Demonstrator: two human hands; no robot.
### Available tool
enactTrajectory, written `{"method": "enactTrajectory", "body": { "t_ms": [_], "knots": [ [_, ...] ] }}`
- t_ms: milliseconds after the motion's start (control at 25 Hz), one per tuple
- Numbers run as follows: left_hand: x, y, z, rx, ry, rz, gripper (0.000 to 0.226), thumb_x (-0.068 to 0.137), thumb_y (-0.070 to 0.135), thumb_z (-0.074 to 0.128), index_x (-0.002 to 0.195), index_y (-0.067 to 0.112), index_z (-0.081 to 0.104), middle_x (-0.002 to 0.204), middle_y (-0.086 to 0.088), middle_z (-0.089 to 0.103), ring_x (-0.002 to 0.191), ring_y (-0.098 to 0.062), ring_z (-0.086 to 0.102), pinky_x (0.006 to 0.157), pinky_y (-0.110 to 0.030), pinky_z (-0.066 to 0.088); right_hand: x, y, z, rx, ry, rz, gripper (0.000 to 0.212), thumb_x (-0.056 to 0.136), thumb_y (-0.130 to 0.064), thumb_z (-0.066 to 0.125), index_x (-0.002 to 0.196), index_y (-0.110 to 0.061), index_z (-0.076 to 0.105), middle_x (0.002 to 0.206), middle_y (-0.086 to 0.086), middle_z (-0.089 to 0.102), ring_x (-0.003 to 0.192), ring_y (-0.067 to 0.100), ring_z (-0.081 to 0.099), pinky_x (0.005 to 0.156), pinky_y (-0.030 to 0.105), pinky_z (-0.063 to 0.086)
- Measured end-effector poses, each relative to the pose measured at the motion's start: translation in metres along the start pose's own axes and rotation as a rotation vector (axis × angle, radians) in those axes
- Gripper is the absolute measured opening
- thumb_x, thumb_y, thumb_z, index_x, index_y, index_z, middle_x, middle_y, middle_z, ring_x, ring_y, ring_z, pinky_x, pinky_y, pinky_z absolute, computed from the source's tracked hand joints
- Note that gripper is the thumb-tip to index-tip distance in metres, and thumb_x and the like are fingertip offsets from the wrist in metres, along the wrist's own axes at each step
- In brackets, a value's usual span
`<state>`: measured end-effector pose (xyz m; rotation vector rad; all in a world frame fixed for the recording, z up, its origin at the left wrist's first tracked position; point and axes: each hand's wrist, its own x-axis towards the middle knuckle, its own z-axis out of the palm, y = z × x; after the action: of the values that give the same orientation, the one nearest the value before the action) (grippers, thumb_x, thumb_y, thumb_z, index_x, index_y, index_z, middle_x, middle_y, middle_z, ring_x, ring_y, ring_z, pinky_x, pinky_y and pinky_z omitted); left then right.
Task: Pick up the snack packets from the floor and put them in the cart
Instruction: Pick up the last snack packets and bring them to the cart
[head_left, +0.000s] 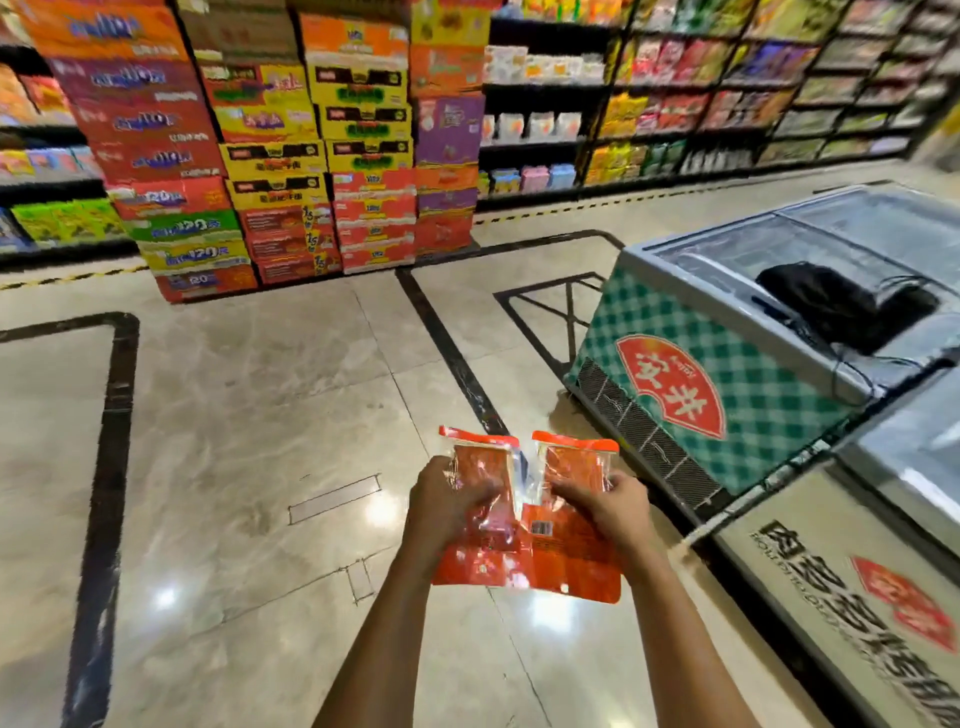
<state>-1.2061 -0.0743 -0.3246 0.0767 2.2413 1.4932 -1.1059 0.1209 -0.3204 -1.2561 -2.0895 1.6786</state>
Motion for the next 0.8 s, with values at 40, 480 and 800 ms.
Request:
{"method": "enactTrajectory", "body": {
  "t_ms": [40,480,800],
  "knots": [
    [-0.013,0.003,0.01,-0.015,-0.041,0.016,0.048,0.074,0.031,0.086,0.113,0.015,0.064,0.106,-0.003,0.072,0.089,-0.018,0.069,0.075,-0.029,0.053,-0.013,0.006,-0.023,0.052,0.018,0.01,0.049,0.055,-0.035,0.096,0.091,-0.007,0.077,0.081,0.009,0.079,0.076,0.03,0.077,0.074,0.047,0.063],
    [-0.181,0.062,0.216,-0.064,-0.599,0.166,0.043,0.07,0.023,0.09,0.107,0.014,0.071,0.096,-0.007,0.079,0.083,-0.02,0.077,0.068,-0.032,0.061,-0.191,0.137,-0.291,0.472,0.374,0.122,0.036,0.07,-0.016,0.09,0.1,-0.006,0.073,0.085,0.012,0.08,0.077,0.033,0.077,0.062,0.035,0.063],
    [-0.369,0.053,0.41,0.004,-0.9,0.192,0.044,0.072,0.01,0.088,0.11,0.016,0.065,0.094,-0.007,0.078,0.077,-0.019,0.077,0.06,-0.027,0.058,-0.324,0.274,-0.473,0.569,0.696,0.149,0.042,0.069,-0.023,0.091,0.104,-0.009,0.071,0.088,0.009,0.08,0.077,0.027,0.078,0.066,0.035,0.06]
  ]
}}
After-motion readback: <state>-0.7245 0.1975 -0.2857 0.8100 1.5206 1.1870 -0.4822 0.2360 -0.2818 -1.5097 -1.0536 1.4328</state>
